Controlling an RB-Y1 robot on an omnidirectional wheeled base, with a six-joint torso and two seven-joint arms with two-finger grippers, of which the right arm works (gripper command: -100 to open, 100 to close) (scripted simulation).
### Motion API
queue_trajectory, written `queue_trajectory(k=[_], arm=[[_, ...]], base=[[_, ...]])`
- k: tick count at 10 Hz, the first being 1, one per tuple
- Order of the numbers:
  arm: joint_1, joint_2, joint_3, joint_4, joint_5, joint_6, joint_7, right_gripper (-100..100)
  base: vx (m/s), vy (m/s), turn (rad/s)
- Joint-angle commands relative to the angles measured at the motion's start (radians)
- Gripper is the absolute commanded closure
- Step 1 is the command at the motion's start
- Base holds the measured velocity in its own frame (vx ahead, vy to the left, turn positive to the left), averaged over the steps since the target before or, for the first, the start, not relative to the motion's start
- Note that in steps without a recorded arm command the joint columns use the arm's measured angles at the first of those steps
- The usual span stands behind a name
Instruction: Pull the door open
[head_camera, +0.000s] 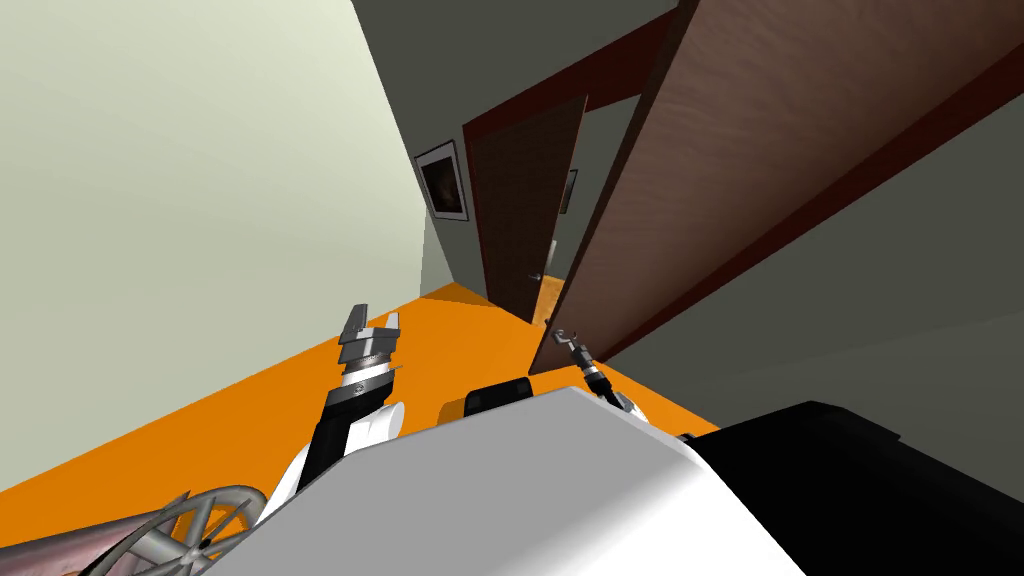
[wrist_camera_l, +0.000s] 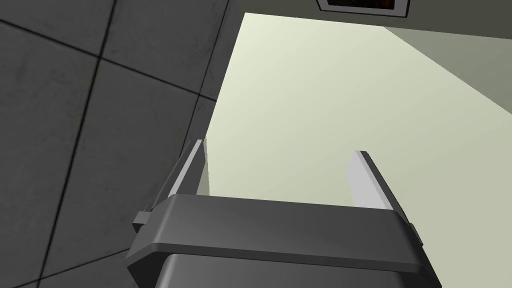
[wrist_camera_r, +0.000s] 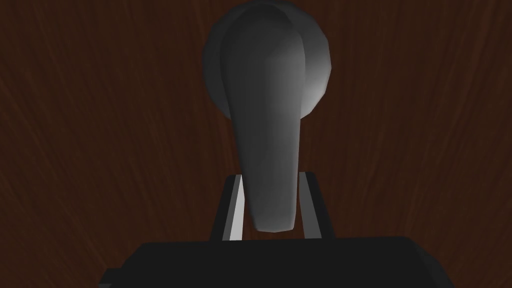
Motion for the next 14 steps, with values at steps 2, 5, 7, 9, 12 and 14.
queue_trajectory(k=[2, 5, 7, 9, 12, 14], arm=[[0.002, -0.003, 0.006, 0.013, 0.004, -0.021, -0.006, 100], [0.004, -0.008, 0.015, 0.033, 0.009, -0.054, -0.014, 100], [0.006, -0.012, 0.021, 0.046, 0.013, -0.077, -0.02, 100], [0.007, -0.014, 0.025, 0.056, 0.015, -0.092, -0.024, 100], [-0.011, -0.021, 0.021, 0.114, 0.018, -0.127, -0.028, 100], [-0.02, -0.024, 0.023, 0.15, 0.023, -0.158, -0.032, 100]], base=[[-0.197, -0.041, 0.211], [-0.236, -0.07, 0.185], [-0.228, -0.092, 0.185], [-0.211, -0.07, 0.151], [-0.089, -0.027, 0.06], [-0.092, -0.015, 0.081]])
